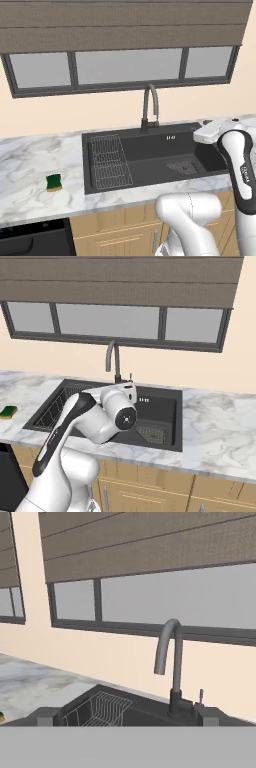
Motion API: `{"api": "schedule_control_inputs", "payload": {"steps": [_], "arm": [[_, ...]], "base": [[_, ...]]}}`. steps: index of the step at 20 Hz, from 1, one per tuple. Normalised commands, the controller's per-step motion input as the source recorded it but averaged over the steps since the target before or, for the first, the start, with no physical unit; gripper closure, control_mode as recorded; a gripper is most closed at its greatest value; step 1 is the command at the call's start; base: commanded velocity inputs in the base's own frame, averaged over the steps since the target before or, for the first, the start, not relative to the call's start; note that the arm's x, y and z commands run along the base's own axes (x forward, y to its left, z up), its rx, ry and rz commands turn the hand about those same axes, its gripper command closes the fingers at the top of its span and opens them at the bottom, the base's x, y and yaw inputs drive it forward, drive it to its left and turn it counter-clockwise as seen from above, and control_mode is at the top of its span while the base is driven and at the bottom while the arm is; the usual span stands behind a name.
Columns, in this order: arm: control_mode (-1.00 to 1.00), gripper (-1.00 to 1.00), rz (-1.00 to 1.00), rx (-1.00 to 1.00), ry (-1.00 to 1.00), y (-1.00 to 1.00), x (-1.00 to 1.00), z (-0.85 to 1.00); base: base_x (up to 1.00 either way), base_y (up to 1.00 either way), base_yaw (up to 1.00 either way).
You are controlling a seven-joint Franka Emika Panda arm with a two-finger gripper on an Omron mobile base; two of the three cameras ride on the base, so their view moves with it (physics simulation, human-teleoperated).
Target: Soak the sponge with water for a few seconds and then drop it inside the sink.
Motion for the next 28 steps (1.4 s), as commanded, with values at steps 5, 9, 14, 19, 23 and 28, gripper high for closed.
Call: {"api": "schedule_control_inputs", "payload": {"steps": [5,9,14,19,23,28], "arm": [[-1.0,-1.0,0.0,0.0,0.01,0.0,0.17,-0.28],[-1.0,-1.0,0.0,0.0,0.0,0.0,0.28,-0.19],[-1.0,-1.0,0.0,0.0,0.02,0.0,0.38,-0.04],[-1.0,-1.0,0.03,0.0,0.09,-0.01,0.47,0.0],[-1.0,-1.0,0.06,0.0,0.09,-0.05,0.35,0.0],[-1.0,-1.0,0.04,0.0,0.01,-0.02,0.08,0.0]], "base": [[0.0,0.0,0.0],[0.0,0.0,0.0],[0.0,0.0,0.0],[0.0,0.0,0.0],[0.0,0.0,0.0],[0.0,0.0,0.0]]}}
